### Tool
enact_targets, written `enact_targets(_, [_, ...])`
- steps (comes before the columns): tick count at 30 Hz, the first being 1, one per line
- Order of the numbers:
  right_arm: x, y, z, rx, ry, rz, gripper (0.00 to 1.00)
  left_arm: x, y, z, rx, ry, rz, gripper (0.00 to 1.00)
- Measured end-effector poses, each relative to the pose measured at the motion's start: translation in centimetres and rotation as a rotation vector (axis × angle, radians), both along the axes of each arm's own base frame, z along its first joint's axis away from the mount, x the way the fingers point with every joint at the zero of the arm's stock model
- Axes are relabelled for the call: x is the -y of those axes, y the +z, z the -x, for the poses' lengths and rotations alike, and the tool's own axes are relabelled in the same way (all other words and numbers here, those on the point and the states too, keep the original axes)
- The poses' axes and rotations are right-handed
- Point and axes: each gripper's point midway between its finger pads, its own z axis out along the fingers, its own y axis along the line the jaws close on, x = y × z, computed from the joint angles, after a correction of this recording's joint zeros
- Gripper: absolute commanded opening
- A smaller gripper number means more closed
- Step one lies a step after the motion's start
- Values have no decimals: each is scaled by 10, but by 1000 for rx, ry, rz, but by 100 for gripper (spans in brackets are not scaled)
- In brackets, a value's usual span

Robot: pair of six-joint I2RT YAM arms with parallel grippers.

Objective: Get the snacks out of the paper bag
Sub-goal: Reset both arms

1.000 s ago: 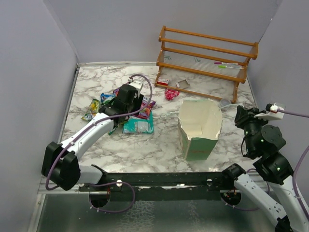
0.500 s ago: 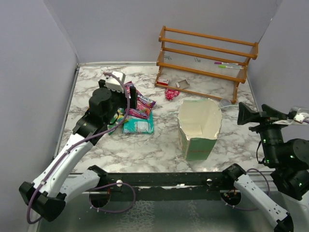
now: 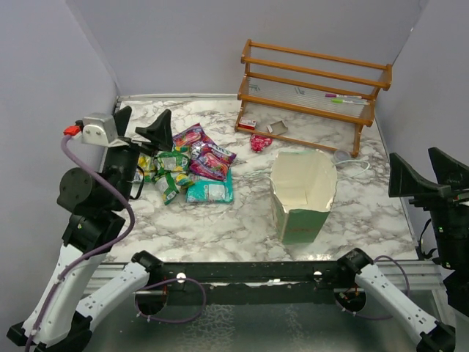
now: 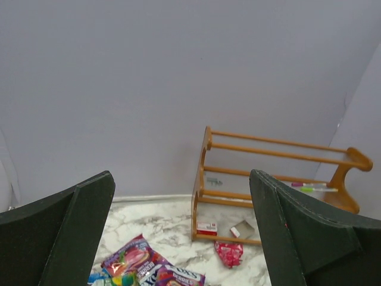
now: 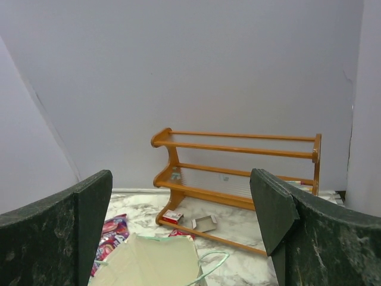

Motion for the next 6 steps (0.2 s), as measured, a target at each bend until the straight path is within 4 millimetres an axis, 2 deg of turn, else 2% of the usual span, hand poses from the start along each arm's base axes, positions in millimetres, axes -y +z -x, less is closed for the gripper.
enact_targets(3, [0,2,1,7,3,1,99,-10,11,9,38,24,25,99])
enact_targets(6, [0,2,0,4,2,0,99,-12,10,7,35,40,22,99])
